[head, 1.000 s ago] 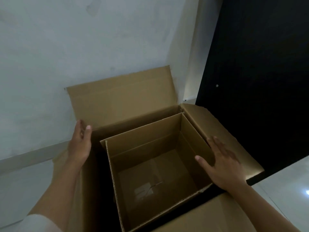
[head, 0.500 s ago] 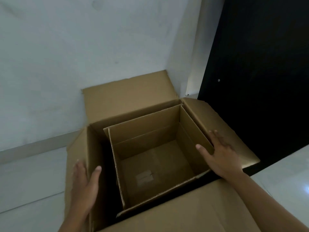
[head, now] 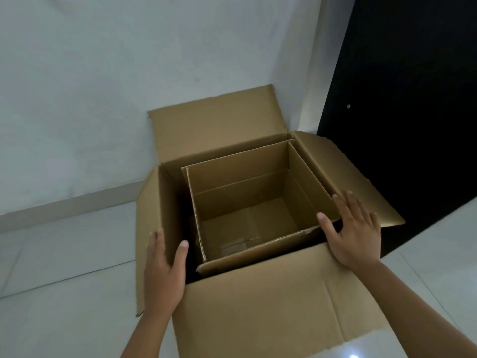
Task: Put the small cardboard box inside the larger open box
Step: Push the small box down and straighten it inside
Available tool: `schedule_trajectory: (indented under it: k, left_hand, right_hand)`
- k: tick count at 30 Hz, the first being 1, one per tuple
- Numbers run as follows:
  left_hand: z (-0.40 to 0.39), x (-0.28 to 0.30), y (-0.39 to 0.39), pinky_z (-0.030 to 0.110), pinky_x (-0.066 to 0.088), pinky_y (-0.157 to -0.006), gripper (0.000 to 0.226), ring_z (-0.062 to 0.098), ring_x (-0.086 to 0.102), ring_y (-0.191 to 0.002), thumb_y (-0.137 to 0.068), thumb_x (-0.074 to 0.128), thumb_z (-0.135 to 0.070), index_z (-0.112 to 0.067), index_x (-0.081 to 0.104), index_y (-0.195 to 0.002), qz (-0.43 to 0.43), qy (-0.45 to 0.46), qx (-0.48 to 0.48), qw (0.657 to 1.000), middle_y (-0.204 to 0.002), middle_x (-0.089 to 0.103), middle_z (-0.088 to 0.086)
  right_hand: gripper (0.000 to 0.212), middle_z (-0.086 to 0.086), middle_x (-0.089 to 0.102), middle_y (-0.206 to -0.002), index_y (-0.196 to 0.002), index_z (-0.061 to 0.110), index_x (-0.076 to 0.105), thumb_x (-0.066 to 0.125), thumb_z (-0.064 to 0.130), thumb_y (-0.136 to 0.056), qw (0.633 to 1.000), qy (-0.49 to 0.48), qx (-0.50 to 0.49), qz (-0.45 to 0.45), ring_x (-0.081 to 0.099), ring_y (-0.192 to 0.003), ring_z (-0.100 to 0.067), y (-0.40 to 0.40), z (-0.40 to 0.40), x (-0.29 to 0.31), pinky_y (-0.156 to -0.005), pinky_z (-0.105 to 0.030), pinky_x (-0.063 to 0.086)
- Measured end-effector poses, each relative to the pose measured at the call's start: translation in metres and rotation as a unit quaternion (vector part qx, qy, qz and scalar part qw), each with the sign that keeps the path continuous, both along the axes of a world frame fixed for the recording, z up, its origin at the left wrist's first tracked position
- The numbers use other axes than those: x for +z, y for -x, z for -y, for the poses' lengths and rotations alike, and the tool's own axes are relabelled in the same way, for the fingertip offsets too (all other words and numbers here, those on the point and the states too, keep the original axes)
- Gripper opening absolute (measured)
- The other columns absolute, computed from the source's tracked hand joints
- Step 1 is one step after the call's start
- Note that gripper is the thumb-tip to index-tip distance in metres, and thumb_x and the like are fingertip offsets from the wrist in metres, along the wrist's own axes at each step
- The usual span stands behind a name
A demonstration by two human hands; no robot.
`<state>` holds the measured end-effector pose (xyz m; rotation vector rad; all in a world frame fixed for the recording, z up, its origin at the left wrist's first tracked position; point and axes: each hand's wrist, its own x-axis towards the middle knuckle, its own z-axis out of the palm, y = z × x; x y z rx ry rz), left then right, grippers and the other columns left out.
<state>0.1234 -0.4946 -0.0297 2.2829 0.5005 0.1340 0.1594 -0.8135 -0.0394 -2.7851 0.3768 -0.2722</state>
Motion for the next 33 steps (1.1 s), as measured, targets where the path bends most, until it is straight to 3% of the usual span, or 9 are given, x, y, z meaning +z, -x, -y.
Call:
schedule_trajectory:
  k: [4, 13, 17, 22, 30, 33]
  left_hand:
    - [0.001, 0.0, -0.016, 0.047, 0.02, -0.111, 0.079, 0.021, 0.015, -0.141, -0.074, 0.031, -0.064, -0.026, 0.017, -0.142, 0.015, 0.002, -0.016, 1.0, -0.155, 0.016, 0.0]
    - [0.009, -0.006, -0.058, 0.049, 0.019, -0.111, 0.072, 0.022, 0.013, -0.142, -0.082, 0.034, -0.058, -0.026, 0.013, -0.143, -0.001, -0.038, -0.027, 0.999, -0.156, 0.012, 0.001]
    - [0.021, -0.006, -0.066, 0.05, 0.02, -0.111, 0.08, 0.023, 0.011, -0.142, -0.075, 0.028, -0.064, -0.026, 0.009, -0.143, -0.01, -0.035, -0.031, 0.999, -0.156, 0.009, 0.002]
    - [0.029, -0.006, -0.083, 0.05, 0.019, -0.112, 0.075, 0.024, 0.009, -0.142, -0.08, 0.03, -0.061, -0.027, 0.008, -0.143, -0.009, -0.038, -0.041, 0.998, -0.156, 0.007, 0.002]
    - [0.053, -0.008, -0.102, 0.049, 0.017, -0.114, 0.074, 0.025, 0.005, -0.143, -0.083, 0.032, -0.059, -0.026, 0.004, -0.143, -0.001, -0.043, -0.062, 0.997, -0.156, 0.003, 0.005]
    - [0.061, -0.007, -0.11, 0.05, 0.017, -0.114, 0.076, 0.027, 0.004, -0.142, -0.081, 0.029, -0.062, -0.026, 0.004, -0.143, -0.006, -0.052, -0.065, 0.996, -0.156, 0.003, 0.006]
  right_hand:
    - [0.074, -0.005, 0.023, -0.153, -0.14, 0.026, 0.026, 0.02, 0.066, -0.079, 1.0, 0.002, -0.007, -0.006, 0.016, -0.142, -0.025, -0.012, 0.003, 0.0, -0.114, -0.045, 0.009]
    - [0.061, -0.004, 0.021, -0.154, -0.141, 0.026, 0.026, 0.033, 0.055, -0.087, 1.0, -0.021, -0.012, -0.004, 0.013, -0.142, -0.023, -0.045, 0.014, 0.002, -0.116, -0.044, 0.009]
    - [0.061, -0.002, 0.012, -0.156, -0.142, 0.028, 0.019, 0.028, 0.055, -0.089, 1.0, -0.012, -0.004, -0.024, 0.004, -0.143, -0.019, -0.06, 0.026, -0.001, -0.115, -0.04, 0.002]
    - [0.058, -0.002, 0.009, -0.156, -0.143, 0.029, 0.017, 0.024, 0.053, -0.09, 0.999, -0.006, 0.009, -0.032, 0.002, -0.143, -0.019, -0.076, 0.036, -0.002, -0.115, -0.037, 0.0]
    - [0.049, -0.008, 0.016, -0.155, -0.142, 0.018, 0.024, 0.037, 0.029, -0.095, 0.996, 0.091, 0.02, -0.011, 0.006, -0.143, -0.024, -0.088, 0.043, 0.009, -0.115, -0.038, 0.007]
    - [0.053, -0.005, 0.01, -0.156, -0.143, 0.022, 0.017, 0.027, 0.042, -0.095, 0.998, 0.032, 0.039, -0.029, -0.001, -0.143, -0.02, -0.091, 0.044, 0.008, -0.115, -0.037, 0.0]
